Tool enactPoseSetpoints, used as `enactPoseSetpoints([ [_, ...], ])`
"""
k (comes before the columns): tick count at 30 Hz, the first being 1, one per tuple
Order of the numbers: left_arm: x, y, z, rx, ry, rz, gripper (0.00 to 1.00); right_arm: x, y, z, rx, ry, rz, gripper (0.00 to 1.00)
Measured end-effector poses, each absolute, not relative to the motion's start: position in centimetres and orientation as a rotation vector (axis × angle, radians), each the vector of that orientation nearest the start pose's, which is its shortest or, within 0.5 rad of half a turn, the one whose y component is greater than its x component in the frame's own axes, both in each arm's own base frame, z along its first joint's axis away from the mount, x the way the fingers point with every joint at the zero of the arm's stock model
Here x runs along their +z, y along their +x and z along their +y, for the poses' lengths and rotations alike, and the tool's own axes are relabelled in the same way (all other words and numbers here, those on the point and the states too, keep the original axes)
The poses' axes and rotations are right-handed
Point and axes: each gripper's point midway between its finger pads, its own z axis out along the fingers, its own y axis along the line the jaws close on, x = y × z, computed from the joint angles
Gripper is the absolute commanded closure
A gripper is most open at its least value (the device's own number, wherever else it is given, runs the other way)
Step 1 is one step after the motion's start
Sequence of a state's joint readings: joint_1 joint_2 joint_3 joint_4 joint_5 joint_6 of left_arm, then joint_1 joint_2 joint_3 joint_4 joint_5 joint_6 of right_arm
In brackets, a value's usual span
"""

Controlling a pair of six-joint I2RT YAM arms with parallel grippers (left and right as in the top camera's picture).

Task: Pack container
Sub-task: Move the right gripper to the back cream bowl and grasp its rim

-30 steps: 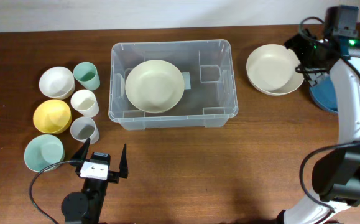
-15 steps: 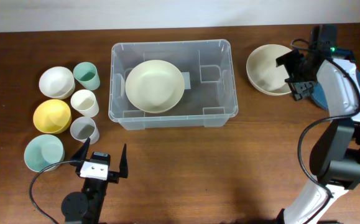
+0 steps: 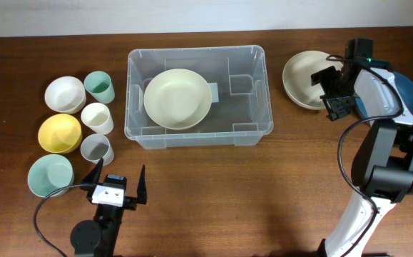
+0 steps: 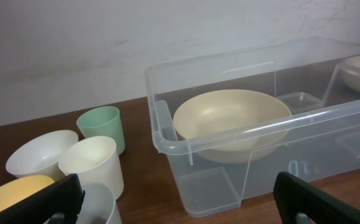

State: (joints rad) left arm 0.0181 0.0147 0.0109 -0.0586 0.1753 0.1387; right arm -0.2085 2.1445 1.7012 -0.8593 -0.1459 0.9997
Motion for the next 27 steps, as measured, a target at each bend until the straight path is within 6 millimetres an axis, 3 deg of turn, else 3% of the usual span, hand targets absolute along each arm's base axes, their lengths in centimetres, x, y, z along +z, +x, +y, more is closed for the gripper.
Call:
enactPoseSetpoints([
  [7, 16.1, 24.5, -2.6, -0.023, 0.232, 1.616, 0.0, 4.9, 47.5, -7.6, 0.348, 1.629, 2.41, 0.01],
  [12, 16.1, 24.5, -2.6, -0.023, 0.232, 1.616, 0.0, 3.5, 47.4, -7.6, 0.334, 1.646, 2.428, 0.04],
  [16, 16.1, 24.5, -2.6, -0.023, 0.232, 1.616, 0.0, 2.3, 47.2, -7.3, 0.324, 1.664, 2.446, 0.15],
  [21, 16.1, 24.5, -2.6, -0.023, 0.232, 1.616, 0.0, 2.3, 47.5, -7.1, 0.329, 1.653, 2.444, 0.44],
  [23, 16.1, 24.5, -2.6, -0.023, 0.232, 1.616, 0.0, 2.3, 47.5, -7.1, 0.329, 1.658, 2.441, 0.52],
  [27, 16.1, 24.5, -2.6, -0.023, 0.232, 1.616, 0.0, 2.3, 47.5, -7.1, 0.33, 1.661, 2.439, 0.53],
])
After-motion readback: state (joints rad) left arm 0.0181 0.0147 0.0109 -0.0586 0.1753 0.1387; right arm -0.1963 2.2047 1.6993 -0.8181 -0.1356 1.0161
